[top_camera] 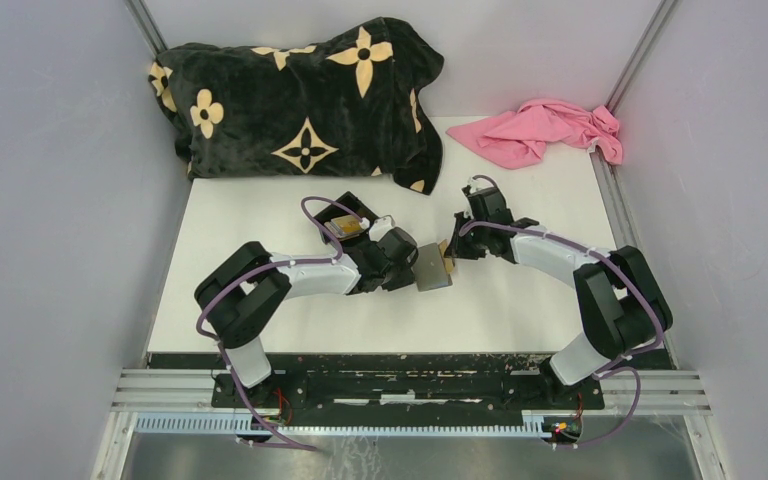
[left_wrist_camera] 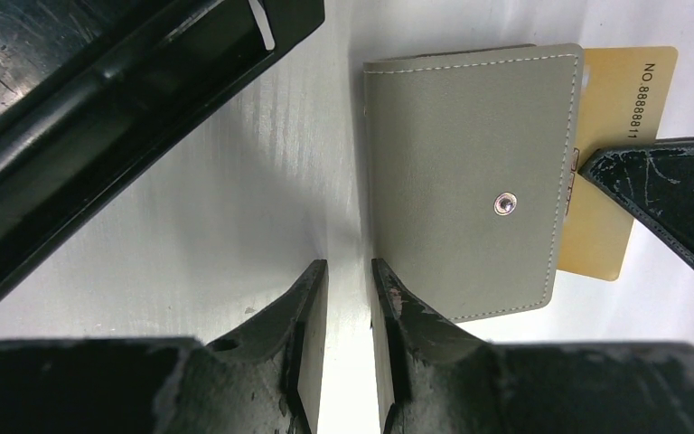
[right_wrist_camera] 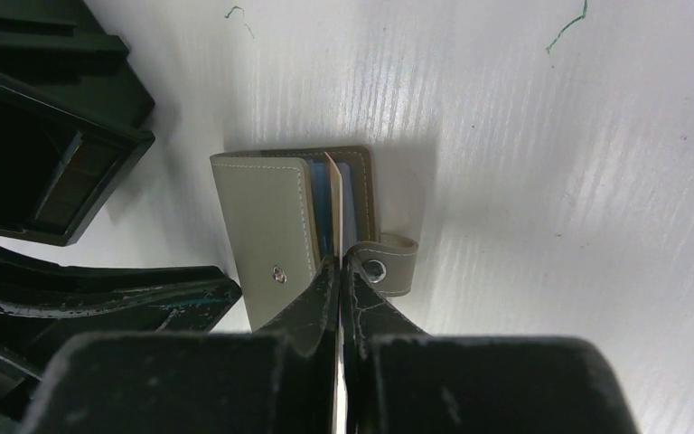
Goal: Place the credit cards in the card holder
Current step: Open the card holder at the center of the board.
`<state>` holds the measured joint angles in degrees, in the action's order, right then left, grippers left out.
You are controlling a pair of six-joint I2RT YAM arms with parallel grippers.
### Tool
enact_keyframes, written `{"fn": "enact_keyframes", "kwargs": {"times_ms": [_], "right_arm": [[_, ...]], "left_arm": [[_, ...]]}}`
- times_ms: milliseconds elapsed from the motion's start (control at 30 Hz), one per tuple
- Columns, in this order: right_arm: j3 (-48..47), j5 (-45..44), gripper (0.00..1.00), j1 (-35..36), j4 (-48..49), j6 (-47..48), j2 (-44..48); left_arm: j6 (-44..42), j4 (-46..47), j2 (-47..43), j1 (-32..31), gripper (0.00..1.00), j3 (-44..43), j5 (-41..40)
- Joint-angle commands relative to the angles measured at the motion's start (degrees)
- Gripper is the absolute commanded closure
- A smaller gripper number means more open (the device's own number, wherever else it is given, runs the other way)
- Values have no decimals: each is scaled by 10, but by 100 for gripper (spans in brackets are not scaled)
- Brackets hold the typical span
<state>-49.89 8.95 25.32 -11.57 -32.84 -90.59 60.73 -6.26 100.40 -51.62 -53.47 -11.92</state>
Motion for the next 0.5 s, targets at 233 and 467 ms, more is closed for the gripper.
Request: {"fn": "enact_keyframes", "kwargs": {"times_ms": [233, 467], "right_arm": [[22, 38, 99, -12, 35, -31, 32], [7, 43, 99, -12, 21, -35, 56]], "left_arm": [[-18, -15, -10, -4, 69, 31, -10], [-15, -12, -25, -4, 68, 53, -12]]}}
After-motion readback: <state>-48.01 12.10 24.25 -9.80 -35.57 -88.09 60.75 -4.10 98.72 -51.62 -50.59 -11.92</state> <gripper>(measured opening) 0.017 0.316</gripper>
